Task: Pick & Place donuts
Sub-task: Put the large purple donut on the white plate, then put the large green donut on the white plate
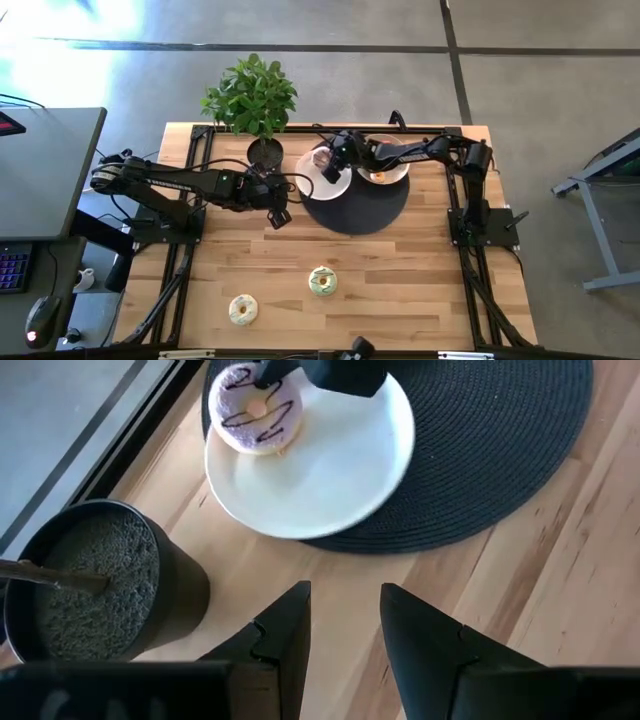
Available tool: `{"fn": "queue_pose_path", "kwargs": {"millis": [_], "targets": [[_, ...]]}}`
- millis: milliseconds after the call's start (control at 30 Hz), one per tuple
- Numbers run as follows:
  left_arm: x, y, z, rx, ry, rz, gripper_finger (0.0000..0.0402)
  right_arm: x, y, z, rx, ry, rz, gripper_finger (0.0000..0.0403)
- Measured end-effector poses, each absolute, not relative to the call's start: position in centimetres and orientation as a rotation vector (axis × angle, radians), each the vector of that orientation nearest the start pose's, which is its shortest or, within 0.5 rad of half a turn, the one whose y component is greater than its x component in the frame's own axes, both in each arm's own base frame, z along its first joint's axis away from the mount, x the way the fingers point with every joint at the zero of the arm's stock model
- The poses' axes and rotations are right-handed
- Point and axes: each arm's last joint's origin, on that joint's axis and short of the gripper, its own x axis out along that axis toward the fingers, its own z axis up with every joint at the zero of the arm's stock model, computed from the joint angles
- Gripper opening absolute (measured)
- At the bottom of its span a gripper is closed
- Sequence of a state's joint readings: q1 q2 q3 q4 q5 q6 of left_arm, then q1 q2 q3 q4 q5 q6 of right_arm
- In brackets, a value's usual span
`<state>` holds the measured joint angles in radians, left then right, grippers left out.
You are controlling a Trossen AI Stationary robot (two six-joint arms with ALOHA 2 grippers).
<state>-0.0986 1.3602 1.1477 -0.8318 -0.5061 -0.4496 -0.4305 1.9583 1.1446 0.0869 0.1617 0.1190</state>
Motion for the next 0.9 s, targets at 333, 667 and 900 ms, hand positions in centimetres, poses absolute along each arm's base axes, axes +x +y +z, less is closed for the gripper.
{"fn": "queue_pose_path", "kwargs": {"millis": [333, 667, 900], "targets": [[26.4, -1.2, 28.8, -0.097, 0.890, 0.582, 0.0120, 36.3, -17.3, 14.9, 0.220, 0.709, -0.525, 0.0134], [26.4, -1.2, 28.8, -0.100, 0.889, 0.583, 0.0120, 34.5, -14.9, 19.8, 0.247, 0.749, -0.409, 0.0145], [26.4, -1.2, 28.8, -0.100, 0.888, 0.583, 0.0120, 34.5, -7.4, 18.6, 0.400, 0.879, 0.033, 0.0147]]}}
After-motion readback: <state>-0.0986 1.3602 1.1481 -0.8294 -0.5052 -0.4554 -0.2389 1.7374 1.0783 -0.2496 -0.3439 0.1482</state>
